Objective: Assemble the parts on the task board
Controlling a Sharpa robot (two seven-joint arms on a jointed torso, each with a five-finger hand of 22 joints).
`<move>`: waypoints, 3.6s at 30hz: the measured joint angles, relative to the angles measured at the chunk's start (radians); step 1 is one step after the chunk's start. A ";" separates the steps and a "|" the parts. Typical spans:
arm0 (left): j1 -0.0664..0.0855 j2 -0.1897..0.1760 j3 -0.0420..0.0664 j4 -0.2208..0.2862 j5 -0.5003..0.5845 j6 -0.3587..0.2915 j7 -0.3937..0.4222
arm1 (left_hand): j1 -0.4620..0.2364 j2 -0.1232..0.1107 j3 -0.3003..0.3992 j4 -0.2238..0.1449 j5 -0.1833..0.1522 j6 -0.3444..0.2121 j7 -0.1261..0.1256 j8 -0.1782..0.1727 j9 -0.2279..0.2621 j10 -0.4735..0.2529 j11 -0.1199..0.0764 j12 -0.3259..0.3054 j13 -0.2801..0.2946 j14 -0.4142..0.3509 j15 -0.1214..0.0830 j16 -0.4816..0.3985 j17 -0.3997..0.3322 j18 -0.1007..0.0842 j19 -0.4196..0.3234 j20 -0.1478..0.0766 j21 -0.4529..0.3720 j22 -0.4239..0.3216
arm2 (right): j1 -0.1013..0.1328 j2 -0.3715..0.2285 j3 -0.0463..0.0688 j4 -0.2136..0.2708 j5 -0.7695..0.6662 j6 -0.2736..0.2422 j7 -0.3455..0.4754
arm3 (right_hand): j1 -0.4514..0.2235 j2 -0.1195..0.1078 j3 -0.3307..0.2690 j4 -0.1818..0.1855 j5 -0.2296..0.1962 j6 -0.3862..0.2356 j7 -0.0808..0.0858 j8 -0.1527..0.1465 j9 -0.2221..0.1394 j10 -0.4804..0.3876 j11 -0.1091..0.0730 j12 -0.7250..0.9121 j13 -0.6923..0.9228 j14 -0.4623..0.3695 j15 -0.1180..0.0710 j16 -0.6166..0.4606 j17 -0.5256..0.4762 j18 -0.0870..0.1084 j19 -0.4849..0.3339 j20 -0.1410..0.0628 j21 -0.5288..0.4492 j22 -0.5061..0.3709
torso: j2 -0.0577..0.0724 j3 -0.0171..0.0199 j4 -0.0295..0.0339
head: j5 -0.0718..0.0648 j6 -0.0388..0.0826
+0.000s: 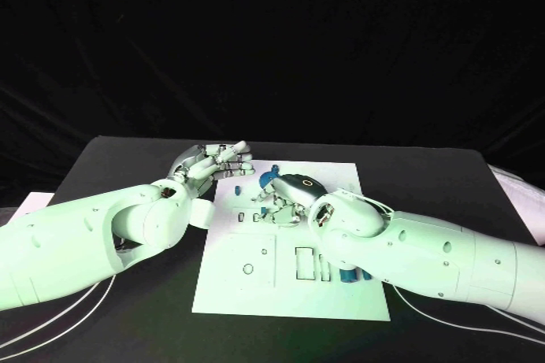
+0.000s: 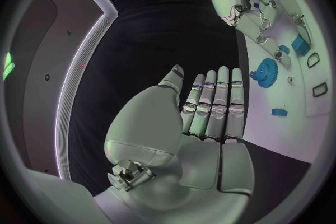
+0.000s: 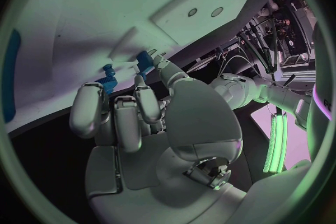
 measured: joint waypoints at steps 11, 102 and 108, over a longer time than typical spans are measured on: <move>0.000 0.000 0.000 -0.008 0.000 0.005 -0.001 | 0.000 0.000 0.006 -0.006 0.000 0.000 0.000 0.000 0.000 0.000 0.000 0.000 -0.002 0.022 -0.007 0.000 -0.006 0.000 0.001 -0.001 0.000 0.000 | 0.007 -0.070 0.000 0.084 0.017 -0.064 0.053 | -0.001 -0.009 -0.025 0.003 0.000 -0.017 0.002 0.000 0.002 -0.011 0.004 -0.010 -0.007 0.000 0.007 -0.006 0.000 0.000 -0.001 0.002 -0.004 -0.005 | -0.001 0.0000 0.0009 | 0.005 -0.001; 0.168 0.328 -0.071 -0.293 -1.085 0.573 -0.998 | -0.257 0.007 -0.188 0.187 -0.035 -0.034 -0.174 0.593 0.408 0.218 -0.200 1.067 0.928 0.540 -0.215 1.298 0.944 -0.101 0.665 -0.225 1.097 1.162 | 0.178 -0.421 0.024 0.165 0.613 -0.057 0.158 | 0.043 0.034 -0.029 0.004 0.066 0.012 -0.008 0.035 0.028 -0.025 -0.004 -0.035 -0.033 0.000 0.007 -0.035 0.000 0.000 -0.025 -0.004 -0.041 -0.065 | -0.063 0.0177 -0.0190 | 0.018 -0.049; 0.167 0.333 -0.072 -0.297 -1.082 0.584 -0.998 | -0.250 0.013 -0.193 0.187 -0.035 -0.038 -0.177 0.597 0.411 0.218 -0.200 1.071 0.929 0.540 -0.215 1.298 0.944 -0.101 0.665 -0.225 1.097 1.165 | 0.178 -0.420 0.024 0.165 0.613 -0.060 0.160 | 0.043 0.034 -0.029 0.004 0.066 0.012 -0.008 0.035 0.028 -0.025 -0.004 -0.035 -0.033 0.000 0.007 -0.035 0.000 0.000 -0.025 -0.004 -0.041 -0.065 | -0.063 0.0178 -0.0189 | 0.018 -0.052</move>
